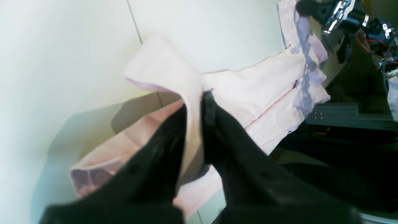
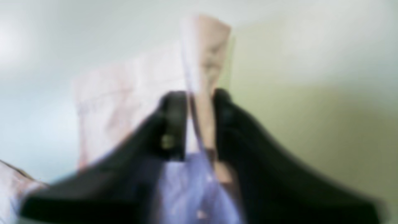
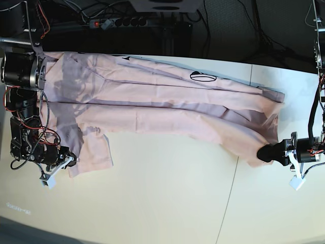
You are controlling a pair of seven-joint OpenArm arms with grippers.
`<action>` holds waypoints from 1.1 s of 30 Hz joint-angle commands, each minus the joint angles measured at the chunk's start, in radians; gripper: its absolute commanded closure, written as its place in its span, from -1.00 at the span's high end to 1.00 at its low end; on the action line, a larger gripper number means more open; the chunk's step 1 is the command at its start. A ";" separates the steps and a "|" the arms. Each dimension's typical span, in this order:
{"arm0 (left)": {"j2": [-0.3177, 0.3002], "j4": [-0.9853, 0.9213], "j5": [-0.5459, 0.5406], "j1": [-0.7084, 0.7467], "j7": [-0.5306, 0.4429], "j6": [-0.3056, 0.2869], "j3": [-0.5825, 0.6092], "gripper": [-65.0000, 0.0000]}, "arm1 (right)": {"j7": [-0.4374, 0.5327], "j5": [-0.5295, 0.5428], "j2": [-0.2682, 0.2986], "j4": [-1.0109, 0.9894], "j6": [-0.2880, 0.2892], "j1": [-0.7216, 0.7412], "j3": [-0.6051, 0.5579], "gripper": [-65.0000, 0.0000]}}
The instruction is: Fold the T-shirt properly
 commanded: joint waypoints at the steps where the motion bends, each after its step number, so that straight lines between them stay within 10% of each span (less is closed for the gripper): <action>1: -0.019 0.013 -0.025 -0.025 -0.010 -0.027 -0.005 -1.00 | -0.061 -0.048 0.000 -0.006 0.038 -0.001 -0.009 -1.00; 33: -0.124 0.400 -0.025 0.222 -0.010 -0.027 -0.007 -1.00 | -0.283 0.211 0.264 0.716 0.064 -0.291 0.027 -1.00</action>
